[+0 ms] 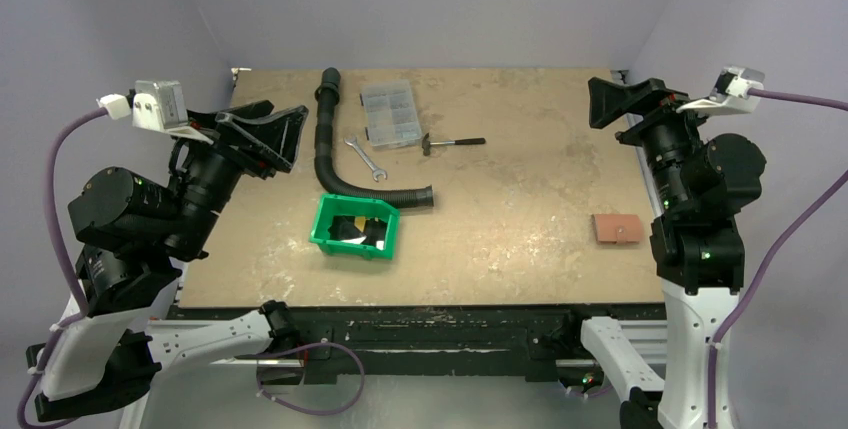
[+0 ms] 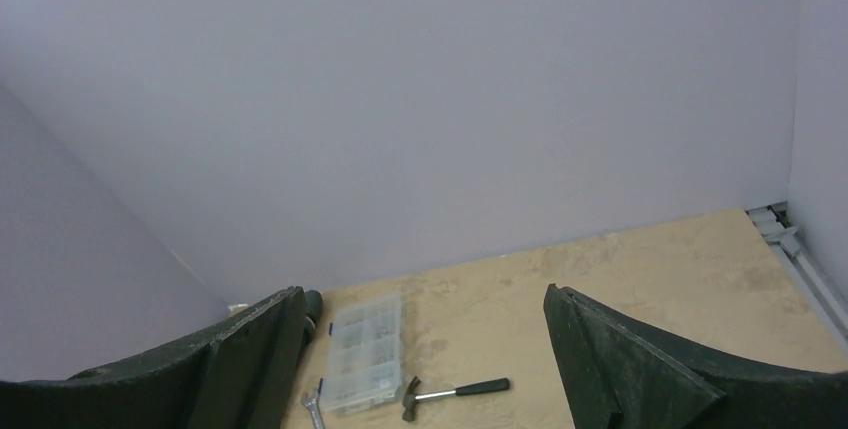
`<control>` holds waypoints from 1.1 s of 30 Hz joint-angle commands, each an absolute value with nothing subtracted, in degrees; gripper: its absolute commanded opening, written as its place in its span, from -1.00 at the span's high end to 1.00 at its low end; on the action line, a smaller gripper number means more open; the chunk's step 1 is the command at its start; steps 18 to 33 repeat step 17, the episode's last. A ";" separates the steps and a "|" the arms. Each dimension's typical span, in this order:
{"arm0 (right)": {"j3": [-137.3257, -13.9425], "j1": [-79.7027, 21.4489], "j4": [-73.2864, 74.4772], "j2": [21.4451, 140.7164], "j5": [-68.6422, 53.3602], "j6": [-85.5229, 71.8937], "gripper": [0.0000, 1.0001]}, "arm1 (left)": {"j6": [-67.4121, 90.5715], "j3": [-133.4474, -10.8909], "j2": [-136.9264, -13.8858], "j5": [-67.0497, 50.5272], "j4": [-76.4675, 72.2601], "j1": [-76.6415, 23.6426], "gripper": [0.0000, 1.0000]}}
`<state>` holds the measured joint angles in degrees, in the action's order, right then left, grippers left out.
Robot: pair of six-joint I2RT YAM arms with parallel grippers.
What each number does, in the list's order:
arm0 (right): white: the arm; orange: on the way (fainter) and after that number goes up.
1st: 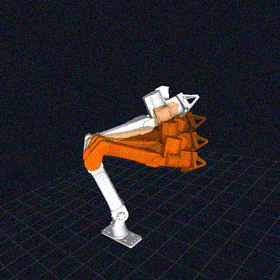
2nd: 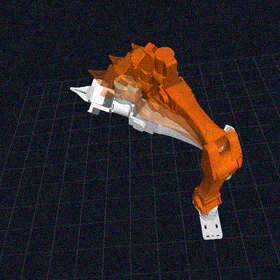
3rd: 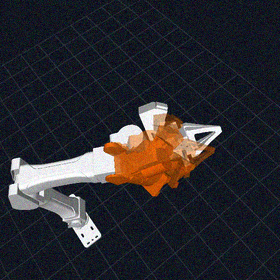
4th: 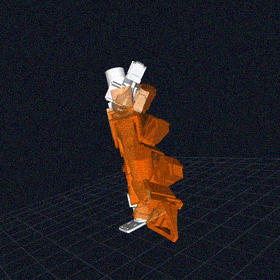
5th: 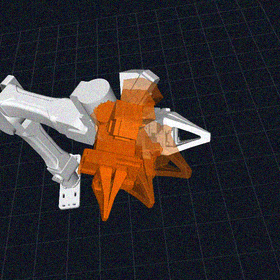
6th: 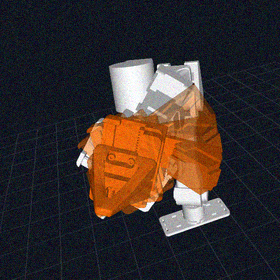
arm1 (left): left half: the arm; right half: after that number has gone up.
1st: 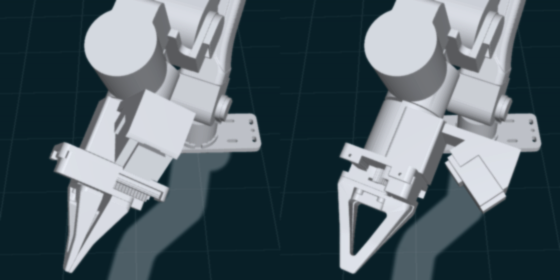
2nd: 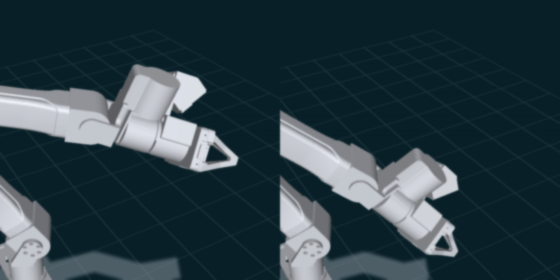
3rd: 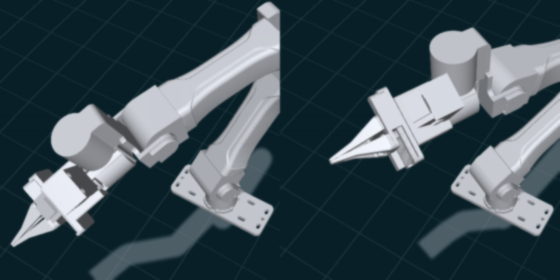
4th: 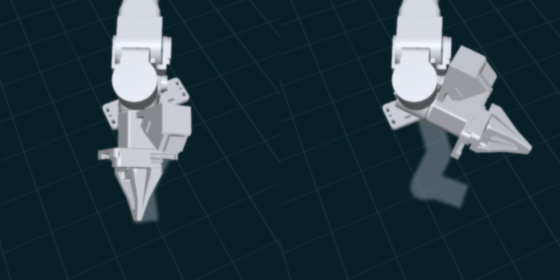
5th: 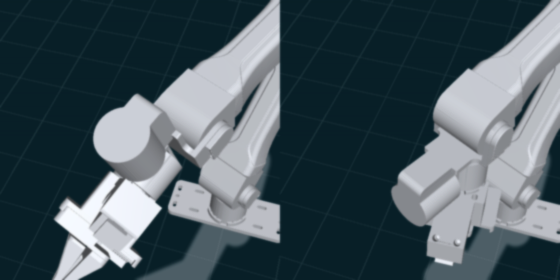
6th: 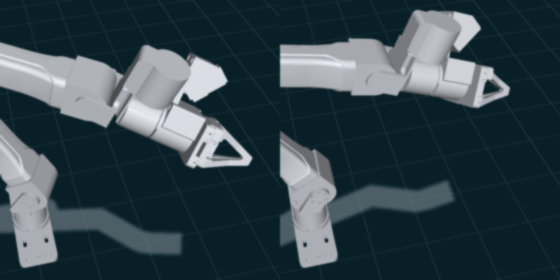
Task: Put the credit cards into the card holder
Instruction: Reset both arms
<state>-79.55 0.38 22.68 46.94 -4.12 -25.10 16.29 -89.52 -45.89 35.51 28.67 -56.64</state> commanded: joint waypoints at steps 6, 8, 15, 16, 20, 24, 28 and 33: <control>-79.51 0.44 19.73 48.11 -6.60 -23.95 -0.98 | 11.99 -90.20 -44.65 35.72 28.44 -56.54 -0.32; -79.54 0.44 19.61 48.16 -6.00 -24.06 -0.98 | 11.43 -89.52 -44.12 35.68 28.10 -56.56 -0.32; -77.47 0.45 19.88 47.16 -2.99 -23.67 -0.98 | 10.71 -90.15 -44.75 35.47 28.37 -56.62 -0.33; -77.35 0.44 19.75 47.08 -2.71 -23.43 -0.98 | 10.85 -90.23 -44.88 35.16 28.46 -56.60 -0.33; -76.95 0.44 19.22 46.70 -2.65 -23.37 -0.98 | 11.08 -90.23 -44.91 34.94 28.47 -56.65 -0.33; -76.95 0.44 19.22 46.70 -2.65 -23.37 -0.98 | 11.08 -90.23 -44.91 34.94 28.47 -56.65 -0.33; -76.95 0.44 19.22 46.70 -2.65 -23.37 -0.98 | 11.08 -90.23 -44.91 34.94 28.47 -56.65 -0.33; -76.95 0.44 19.22 46.70 -2.65 -23.37 -0.98 | 11.08 -90.23 -44.91 34.94 28.47 -56.65 -0.33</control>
